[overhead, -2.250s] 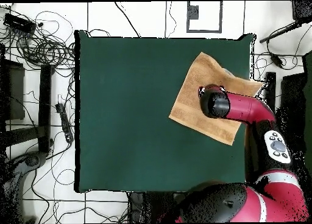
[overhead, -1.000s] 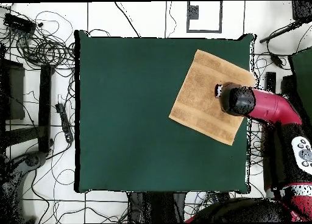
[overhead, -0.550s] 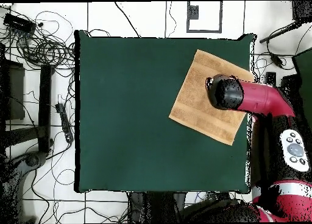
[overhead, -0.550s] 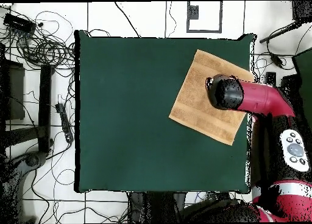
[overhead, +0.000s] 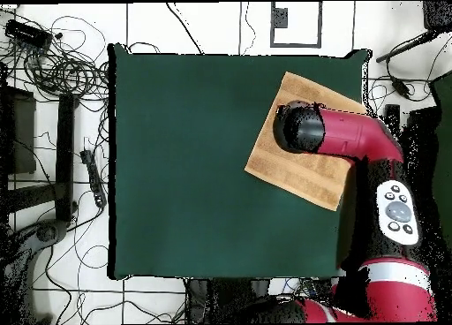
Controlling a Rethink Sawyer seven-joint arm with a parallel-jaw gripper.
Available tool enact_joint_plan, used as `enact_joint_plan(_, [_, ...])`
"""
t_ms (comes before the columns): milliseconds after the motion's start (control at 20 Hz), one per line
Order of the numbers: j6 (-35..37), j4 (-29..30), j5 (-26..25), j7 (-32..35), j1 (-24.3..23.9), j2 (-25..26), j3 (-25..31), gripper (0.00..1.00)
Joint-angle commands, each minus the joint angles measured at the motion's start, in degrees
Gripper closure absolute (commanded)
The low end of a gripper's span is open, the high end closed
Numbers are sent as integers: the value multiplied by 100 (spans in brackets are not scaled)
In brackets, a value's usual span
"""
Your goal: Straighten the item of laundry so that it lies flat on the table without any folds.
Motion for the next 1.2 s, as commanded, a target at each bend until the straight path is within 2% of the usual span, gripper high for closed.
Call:
enact_joint_plan(50, [-28, 845, 388, 1818, 363, 308, -247, 0])
enact_joint_plan(500, [-423, 1059, 454, 1574, 376, 460, -359, 0])
enact_joint_plan(850, [-610, 1337, 607, 1791, 499, 341, -533, 0])
enact_joint_plan(1200, [-809, 1599, 787, 2041, 847, 265, -822, 0])
